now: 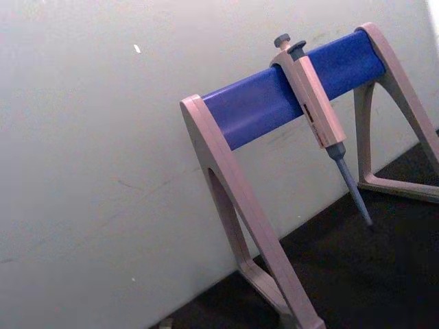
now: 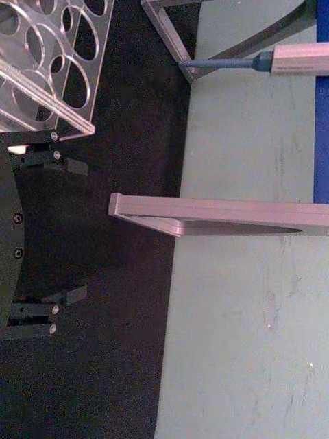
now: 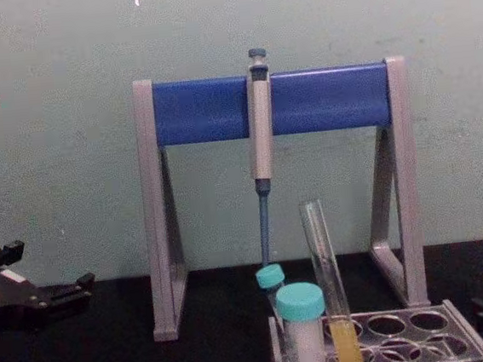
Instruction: Pick up the test tube from the test tube rack, shake it, then place it back into the test tube rack.
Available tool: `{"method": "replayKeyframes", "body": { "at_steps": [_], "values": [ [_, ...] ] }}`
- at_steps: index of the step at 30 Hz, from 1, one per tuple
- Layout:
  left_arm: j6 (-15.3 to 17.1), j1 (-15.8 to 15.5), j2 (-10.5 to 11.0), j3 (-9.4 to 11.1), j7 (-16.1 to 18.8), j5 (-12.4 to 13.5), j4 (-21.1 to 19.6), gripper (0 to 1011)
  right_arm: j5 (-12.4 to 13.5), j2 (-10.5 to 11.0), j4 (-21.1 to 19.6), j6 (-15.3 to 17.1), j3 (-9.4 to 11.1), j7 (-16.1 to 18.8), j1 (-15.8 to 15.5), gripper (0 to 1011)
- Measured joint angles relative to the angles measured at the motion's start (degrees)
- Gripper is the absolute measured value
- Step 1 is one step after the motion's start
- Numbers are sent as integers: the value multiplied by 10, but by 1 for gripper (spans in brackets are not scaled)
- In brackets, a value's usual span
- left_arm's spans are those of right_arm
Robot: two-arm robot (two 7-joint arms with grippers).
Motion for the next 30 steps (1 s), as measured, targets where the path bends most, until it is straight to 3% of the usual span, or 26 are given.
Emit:
{"method": "replayKeyframes", "body": {
  "at_steps": [30],
  "values": [
    [0,0,0,0,0,0,0,1001,0,0,0,0,0,0,0,1000]
  ]
}}
